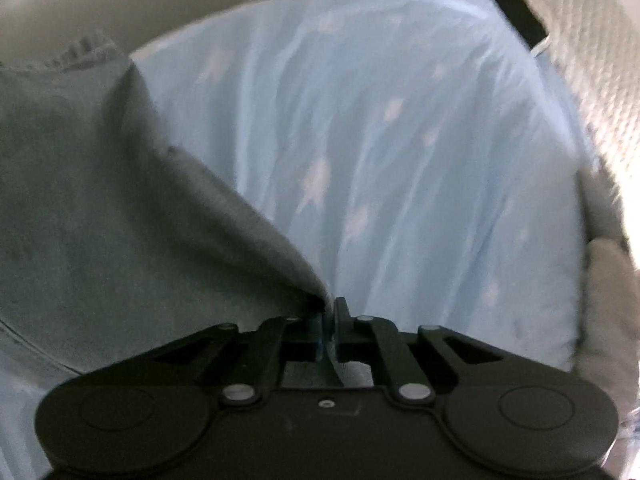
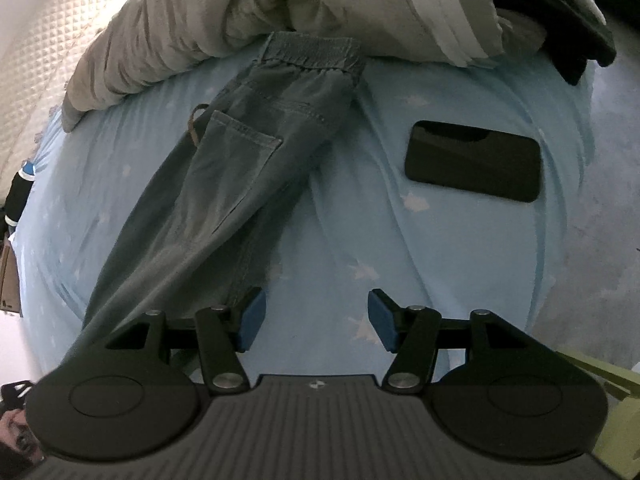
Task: Fold clothes
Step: 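Grasp the trouser leg edge with the left tool and smooth it flat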
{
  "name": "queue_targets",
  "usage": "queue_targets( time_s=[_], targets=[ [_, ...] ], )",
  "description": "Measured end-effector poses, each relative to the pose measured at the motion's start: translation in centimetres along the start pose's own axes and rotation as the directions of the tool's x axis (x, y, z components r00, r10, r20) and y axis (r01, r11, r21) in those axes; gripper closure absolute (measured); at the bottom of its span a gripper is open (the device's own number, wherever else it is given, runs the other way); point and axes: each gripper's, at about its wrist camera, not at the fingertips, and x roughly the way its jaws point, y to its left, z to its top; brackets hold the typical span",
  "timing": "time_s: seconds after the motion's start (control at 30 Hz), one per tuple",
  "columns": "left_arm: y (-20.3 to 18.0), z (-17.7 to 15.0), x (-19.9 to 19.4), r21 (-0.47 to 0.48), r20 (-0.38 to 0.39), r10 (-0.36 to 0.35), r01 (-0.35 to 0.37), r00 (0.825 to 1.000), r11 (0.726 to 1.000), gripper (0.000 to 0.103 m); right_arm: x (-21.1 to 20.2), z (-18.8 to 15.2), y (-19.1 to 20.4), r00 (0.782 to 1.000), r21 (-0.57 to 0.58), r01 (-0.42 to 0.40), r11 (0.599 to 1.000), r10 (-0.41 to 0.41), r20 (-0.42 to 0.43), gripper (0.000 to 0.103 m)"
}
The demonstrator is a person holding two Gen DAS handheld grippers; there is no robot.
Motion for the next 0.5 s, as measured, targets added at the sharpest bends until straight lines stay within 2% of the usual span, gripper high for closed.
queue_targets(
  time_s=[0.03, 0.07, 0.1, 0.17, 0.2, 0.27, 0.33, 0.43, 0.5],
  targets=[
    [-0.1, -0.1, 0.1, 0.008, -0.007, 0.006, -0.006, 1.0, 1.0, 0.095, 0.1, 0.3, -0.1, 1.0, 0.002, -0.001, 1.0, 0.001, 0.001, 0.043],
    [-0.1, -0.3, 0.3, 0.015, -0.014, 0.012, -0.012, 1.0, 1.0, 0.087, 0.1, 0.6, -0.2, 1.0, 0.004, -0.003, 1.0, 0.003, 0.003, 0.043],
    [-0.2, -0.4, 0.4, 0.023, -0.021, 0.019, -0.018, 1.0, 1.0, 0.074, 0.1, 1.2, -0.3, 1.0, 0.004, -0.011, 1.0, 0.011, 0.007, 0.043],
    [-0.3, -0.7, 0.7, 0.039, -0.035, 0.031, -0.03, 0.999, 0.999, 0.055, 0.4, 2.4, -0.6, 0.999, 0.009, -0.03, 1.0, 0.03, 0.017, 0.043],
    [-0.9, -1.2, 0.0, 0.071, -0.021, 0.038, -0.037, 0.999, 0.997, 0.051, 0.7, 3.3, -0.8, 0.999, 0.02, -0.041, 0.999, 0.04, 0.024, 0.042],
    [-2.4, -2.8, -1.6, 0.159, 0.001, 0.05, -0.049, 0.999, 0.986, 0.048, 1.5, 5.2, -1.2, 0.997, 0.04, -0.066, 0.997, 0.064, 0.037, 0.041],
    [-4.2, -5.1, -3.1, 0.268, 0.015, 0.059, -0.061, 0.998, 0.961, 0.048, 2.9, 7.5, -1.6, 0.995, 0.053, -0.094, 0.994, 0.091, 0.048, 0.04],
    [-6.9, -8.7, -5.5, 0.425, 0.038, 0.07, -0.079, 0.997, 0.902, 0.046, 5.4, 10.8, -1.9, 0.992, 0.059, -0.116, 0.991, 0.112, 0.063, 0.039],
    [-8.3, -11.9, -6.7, 0.489, 0.045, 0.07, -0.084, 0.996, 0.869, 0.044, 7.2, 12.7, -2.2, 0.989, 0.068, -0.135, 0.989, 0.13, 0.073, 0.039]
  ],
)
